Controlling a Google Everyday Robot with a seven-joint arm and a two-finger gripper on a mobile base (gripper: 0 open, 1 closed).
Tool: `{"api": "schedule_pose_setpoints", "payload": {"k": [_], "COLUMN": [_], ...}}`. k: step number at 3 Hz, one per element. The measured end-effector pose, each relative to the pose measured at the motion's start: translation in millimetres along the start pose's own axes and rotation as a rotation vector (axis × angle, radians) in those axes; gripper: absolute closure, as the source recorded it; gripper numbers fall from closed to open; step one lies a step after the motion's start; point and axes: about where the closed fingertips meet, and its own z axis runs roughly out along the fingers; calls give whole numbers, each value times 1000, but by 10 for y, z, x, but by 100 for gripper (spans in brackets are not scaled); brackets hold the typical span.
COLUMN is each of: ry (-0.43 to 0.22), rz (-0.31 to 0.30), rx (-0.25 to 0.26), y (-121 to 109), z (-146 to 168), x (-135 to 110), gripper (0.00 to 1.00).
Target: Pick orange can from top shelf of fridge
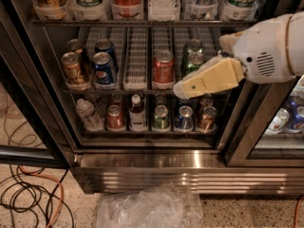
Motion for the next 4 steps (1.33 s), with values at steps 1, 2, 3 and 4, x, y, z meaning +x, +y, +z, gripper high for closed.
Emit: {"api": "schedule_pose_setpoints", "payload": {"k": [1,2,3,4], "ry": [-30,-30,-82,-191], "rz": [6,5,28,12], "rx": [56,57,17,-45], "y": [-95,-96,-27,82], "z": [80,76,155,354], "x": [-34,-40,-97,-410], "gripper": [0,0,0,0]}}
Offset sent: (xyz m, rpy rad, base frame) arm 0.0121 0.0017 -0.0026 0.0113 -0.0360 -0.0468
